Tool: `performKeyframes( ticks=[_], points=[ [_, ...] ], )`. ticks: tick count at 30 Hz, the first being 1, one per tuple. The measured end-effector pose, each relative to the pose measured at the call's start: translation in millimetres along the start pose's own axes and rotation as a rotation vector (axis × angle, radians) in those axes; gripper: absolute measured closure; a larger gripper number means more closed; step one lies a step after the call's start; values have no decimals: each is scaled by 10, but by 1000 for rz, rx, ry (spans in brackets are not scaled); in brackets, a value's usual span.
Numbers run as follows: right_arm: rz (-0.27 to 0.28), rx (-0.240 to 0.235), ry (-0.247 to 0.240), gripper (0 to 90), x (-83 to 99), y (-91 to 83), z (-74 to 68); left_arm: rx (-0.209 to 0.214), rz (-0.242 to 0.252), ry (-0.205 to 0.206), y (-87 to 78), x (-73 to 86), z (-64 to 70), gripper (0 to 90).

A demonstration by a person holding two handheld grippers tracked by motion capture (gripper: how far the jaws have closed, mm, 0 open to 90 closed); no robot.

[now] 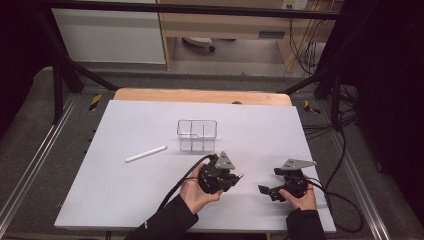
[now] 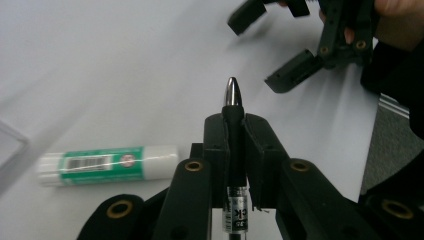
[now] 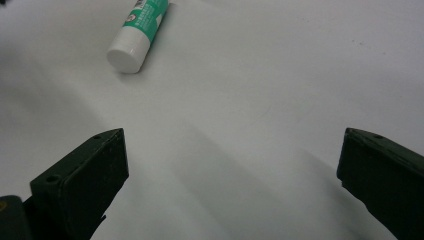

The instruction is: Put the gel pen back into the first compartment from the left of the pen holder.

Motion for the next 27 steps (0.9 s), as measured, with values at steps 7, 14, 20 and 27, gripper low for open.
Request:
performKeyframes(
  ticks=[7,14,20,27],
  points=[
    [-2,3,-4,5,2,5,3,-71,85,-55,-266,34,-255,798],
    [-4,5,-5,5,4,7,1,-127,155,-100,-507,65,-482,798],
    [-4,7,-6,5,5,11,2,-174,200,-125,-669,56,-647,798],
    [-3,8,-9,5,5,9,3,-235,254,-144,-802,-5,-858,798]
  ],
)
Point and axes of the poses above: each handheld gripper's, and its own axes: y roughly forward along the jaws, x roughly out of its underside, z roughly to its right, the point moved 2 cm from there along y, roughly forward along the jaws, and after that the axes turned 7 degrees about y, right-handed, at the moved point
